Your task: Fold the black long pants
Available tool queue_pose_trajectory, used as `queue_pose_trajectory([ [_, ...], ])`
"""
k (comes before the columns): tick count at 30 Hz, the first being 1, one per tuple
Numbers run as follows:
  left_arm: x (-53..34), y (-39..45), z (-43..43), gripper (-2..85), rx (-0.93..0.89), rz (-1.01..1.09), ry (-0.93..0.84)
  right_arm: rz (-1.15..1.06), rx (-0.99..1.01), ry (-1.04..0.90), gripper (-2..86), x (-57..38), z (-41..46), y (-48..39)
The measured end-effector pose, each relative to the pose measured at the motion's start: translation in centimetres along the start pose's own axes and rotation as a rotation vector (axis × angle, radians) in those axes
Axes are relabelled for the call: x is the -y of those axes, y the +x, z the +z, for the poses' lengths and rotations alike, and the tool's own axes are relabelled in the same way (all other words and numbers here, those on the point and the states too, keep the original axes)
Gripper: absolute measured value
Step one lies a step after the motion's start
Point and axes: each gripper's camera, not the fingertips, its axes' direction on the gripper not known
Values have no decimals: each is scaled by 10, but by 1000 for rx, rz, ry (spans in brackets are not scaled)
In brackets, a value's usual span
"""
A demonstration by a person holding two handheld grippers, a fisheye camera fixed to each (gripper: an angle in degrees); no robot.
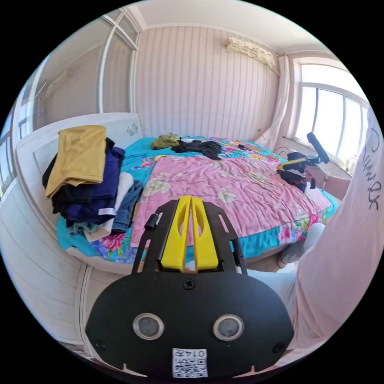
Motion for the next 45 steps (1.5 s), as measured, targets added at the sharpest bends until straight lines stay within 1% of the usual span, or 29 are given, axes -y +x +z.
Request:
queue_pose_trajectory([
  [1,3,15,8,-10,-34,26,5,56,-18,-11,4,-24,-6,13],
  [3,20,77,38,-10,-131,131,35,233,-43,11,1,-109,-28,56],
  [4,24,92,46,-10,-148,151,45,265,-54,15,0,-127,-32,64],
  [6,43,151,79,-9,-244,217,69,340,-118,37,1,-185,-43,88],
  [11,65,264,158,-6,-442,265,81,322,-236,90,4,-249,-42,119],
  [14,68,327,229,-7,-572,256,-15,332,-330,161,16,-260,-37,145],
  [16,70,362,274,-8,-630,242,-50,320,-338,229,36,-262,-38,162],
  [18,75,413,331,-7,-611,284,-94,335,-349,302,76,-261,-35,187],
  [22,96,478,413,-1,-645,320,-113,398,-352,326,134,-260,-21,233],
  [24,113,522,468,14,-644,370,-142,439,-307,306,138,-261,-5,266],
  [25,117,533,482,19,-646,378,-153,454,-305,297,139,-262,0,275],
  [27,130,577,535,53,-607,454,-189,507,-320,279,139,-267,16,306],
  [29,134,606,574,65,-561,487,-229,533,-343,290,139,-272,25,324],
  [31,133,629,611,75,-562,497,-281,547,-345,293,137,-278,36,341],
  [34,125,662,655,83,-540,521,-323,554,-262,303,101,-291,51,361],
  [36,120,685,682,89,-531,545,-335,547,-201,334,56,-307,49,368],
  [38,118,698,698,91,-520,547,-335,557,-189,360,37,-321,40,371],
  [41,117,708,717,89,-545,514,-315,539,-224,465,24,-351,18,366],
  [45,114,709,736,57,-575,418,-367,516,-218,595,15,-380,-15,365],
])
